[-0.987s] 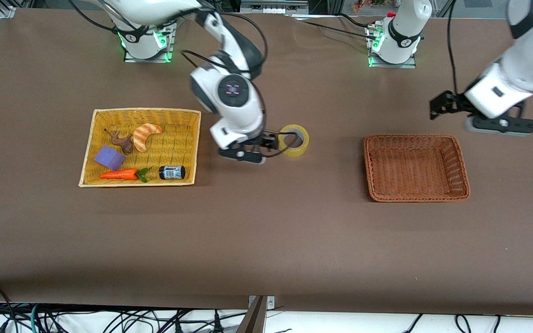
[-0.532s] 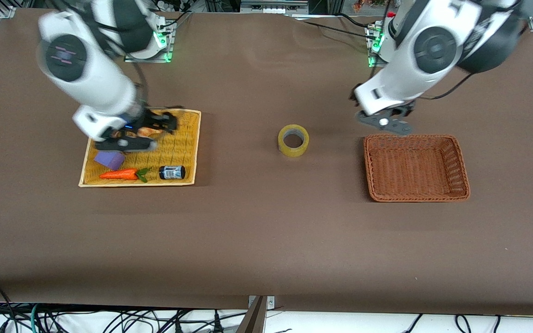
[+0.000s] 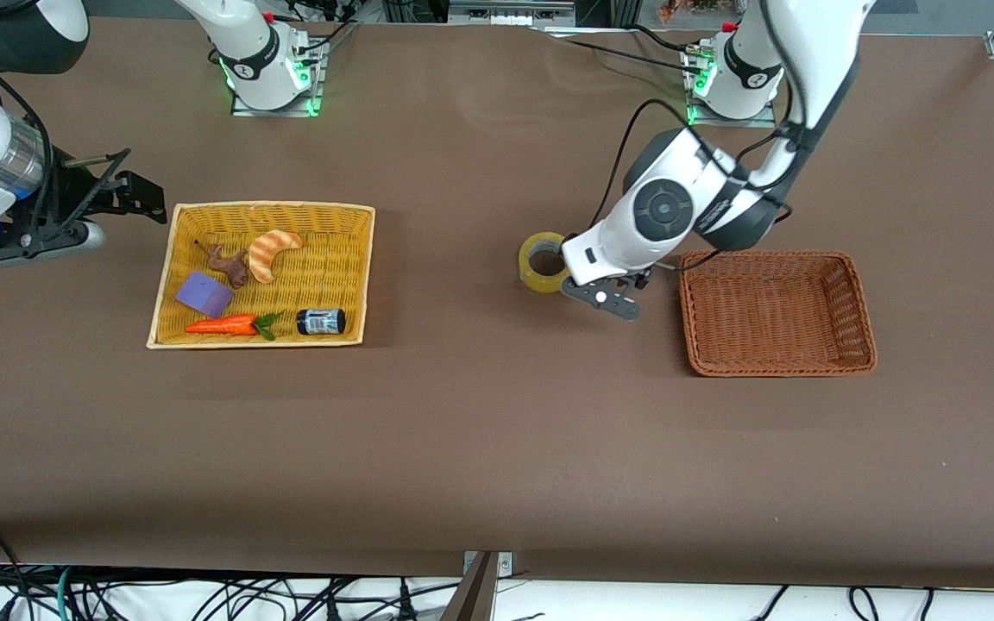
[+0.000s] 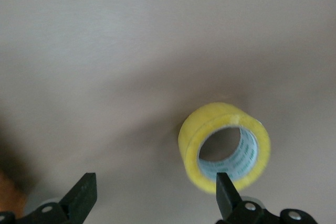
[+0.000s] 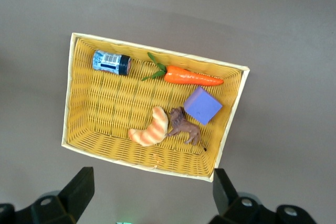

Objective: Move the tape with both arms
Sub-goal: 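Grasp the tape roll with the left gripper while the right gripper retracts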

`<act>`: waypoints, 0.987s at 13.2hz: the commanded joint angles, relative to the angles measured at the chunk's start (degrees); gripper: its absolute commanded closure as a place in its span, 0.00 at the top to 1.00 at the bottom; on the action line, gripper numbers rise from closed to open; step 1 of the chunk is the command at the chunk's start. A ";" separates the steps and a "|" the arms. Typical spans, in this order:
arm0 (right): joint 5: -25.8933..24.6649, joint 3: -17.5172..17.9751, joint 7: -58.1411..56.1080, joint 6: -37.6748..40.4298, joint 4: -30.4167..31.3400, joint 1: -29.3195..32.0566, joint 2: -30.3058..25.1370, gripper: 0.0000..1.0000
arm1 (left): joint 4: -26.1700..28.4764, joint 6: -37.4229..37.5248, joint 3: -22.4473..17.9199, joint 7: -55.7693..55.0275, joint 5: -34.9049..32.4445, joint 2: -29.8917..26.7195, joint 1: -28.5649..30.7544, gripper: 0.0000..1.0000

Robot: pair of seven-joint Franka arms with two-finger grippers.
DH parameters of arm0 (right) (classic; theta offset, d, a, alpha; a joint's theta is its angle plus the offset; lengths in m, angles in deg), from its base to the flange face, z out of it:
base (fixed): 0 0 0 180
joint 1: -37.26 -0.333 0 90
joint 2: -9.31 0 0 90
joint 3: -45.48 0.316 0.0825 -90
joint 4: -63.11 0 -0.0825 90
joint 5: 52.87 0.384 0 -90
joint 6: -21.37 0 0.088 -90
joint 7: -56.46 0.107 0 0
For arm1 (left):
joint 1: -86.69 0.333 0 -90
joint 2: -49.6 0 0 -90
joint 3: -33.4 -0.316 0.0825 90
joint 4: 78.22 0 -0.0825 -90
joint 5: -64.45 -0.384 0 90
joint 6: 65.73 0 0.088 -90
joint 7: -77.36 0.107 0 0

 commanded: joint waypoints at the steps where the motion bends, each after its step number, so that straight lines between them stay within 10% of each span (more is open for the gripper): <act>1: 0.80 0.21 -0.84 0.92 1.05 -0.19 -1.48 1.00 | 1.11 -6.20 0.25 -0.57 -3.56 4.35 -1.30 1.00; 5: 0.71 0.30 -0.32 1.01 0.69 -0.19 -1.39 1.00 | 1.11 -8.14 -0.01 -5.30 -3.74 7.70 -3.67 0.97; 8: 0.88 0.56 0.04 0.92 0.26 -0.20 -1.56 1.00 | 1.20 -8.67 0.08 -6.46 -7.78 8.32 -3.76 0.25; 13: 0.62 0.74 0.30 0.48 -0.10 -0.19 -1.39 1.00 | 0.94 -7.98 0.17 -6.38 -7.78 8.33 -3.85 0.00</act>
